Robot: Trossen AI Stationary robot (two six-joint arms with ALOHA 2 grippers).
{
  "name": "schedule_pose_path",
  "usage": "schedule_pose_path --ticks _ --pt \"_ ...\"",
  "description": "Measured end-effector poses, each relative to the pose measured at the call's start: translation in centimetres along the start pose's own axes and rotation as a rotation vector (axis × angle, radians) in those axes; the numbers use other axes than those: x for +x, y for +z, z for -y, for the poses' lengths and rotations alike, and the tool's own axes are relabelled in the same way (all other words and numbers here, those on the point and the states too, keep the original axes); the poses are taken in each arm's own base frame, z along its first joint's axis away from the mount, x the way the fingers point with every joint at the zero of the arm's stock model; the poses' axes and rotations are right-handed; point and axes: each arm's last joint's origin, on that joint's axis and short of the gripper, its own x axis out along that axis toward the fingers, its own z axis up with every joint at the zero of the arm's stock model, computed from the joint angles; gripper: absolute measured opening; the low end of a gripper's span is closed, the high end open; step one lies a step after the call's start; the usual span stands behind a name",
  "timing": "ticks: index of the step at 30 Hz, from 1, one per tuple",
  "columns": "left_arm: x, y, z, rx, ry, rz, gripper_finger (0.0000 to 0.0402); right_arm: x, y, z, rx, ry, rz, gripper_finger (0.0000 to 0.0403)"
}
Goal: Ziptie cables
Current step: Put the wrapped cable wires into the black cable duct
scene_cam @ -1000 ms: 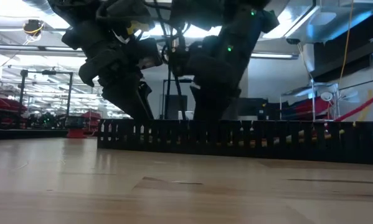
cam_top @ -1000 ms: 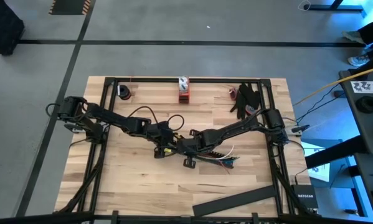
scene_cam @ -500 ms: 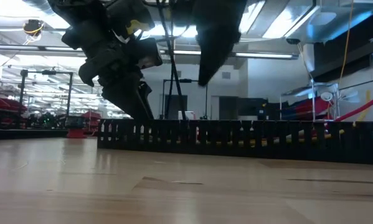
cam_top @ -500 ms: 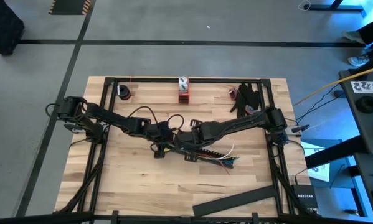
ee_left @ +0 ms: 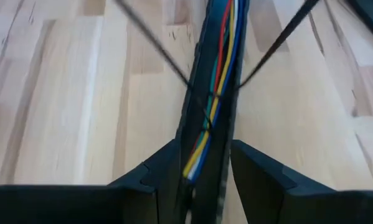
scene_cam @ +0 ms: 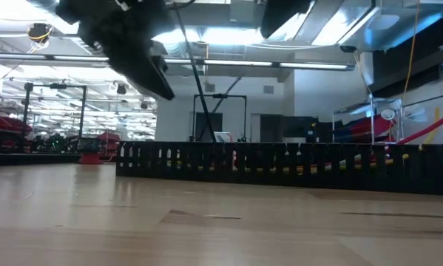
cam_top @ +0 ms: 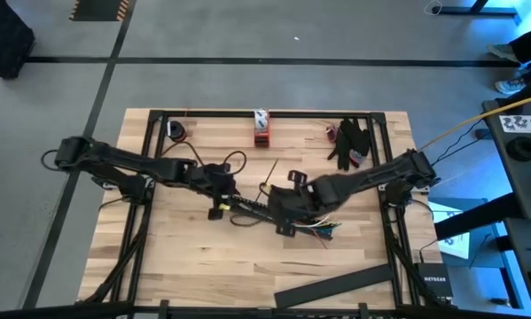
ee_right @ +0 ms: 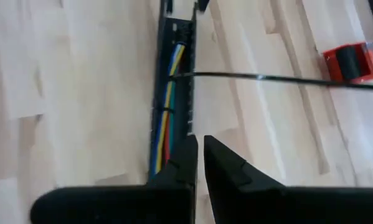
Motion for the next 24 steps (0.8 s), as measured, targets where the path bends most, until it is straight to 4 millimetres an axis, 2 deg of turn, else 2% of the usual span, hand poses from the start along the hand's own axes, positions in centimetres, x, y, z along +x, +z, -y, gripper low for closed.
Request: schedule_pose_path --ticks 7,10,14,16,19,21,24 --pt "-2.5 -0.8 0.0 -0.01 -0.002 -0.069 0.0135 -2.2 -3.8 -4.8 0.047 0.047 -0.01 0.0021" --pt "-3.0 -1.0 0.0 -0.023 -0.004 -0.076 0.0135 -2.8 -5.8 -7.0 0.081 0.08 -0.022 0.0021" --pt "-3.1 -1.0 0.1 -0.011 -0.005 -0.075 0.0135 -3.1 -7.3 -9.3 0.062 0.129 -0.035 0.0021" --pt "-3.2 -0.9 0.0 0.01 -0.005 -0.067 0.0135 -3.0 -7.7 -9.8 0.063 0.128 -0.048 0.0021" --pt "-3.0 -0.9 0.1 0.028 -0.006 -0.066 0.0135 -2.5 -8.4 -9.5 0.163 0.064 -0.126 0.0021" --pt "-2.9 -0.9 0.1 0.035 -0.007 -0.067 0.0135 -1.7 -8.9 -9.1 0.218 0.013 -0.166 0.0021" --pt "-2.8 -1.1 0.1 0.037 -0.006 -0.06 0.0135 -0.1 -9.6 -9.0 0.213 0.002 -0.192 0.0021"
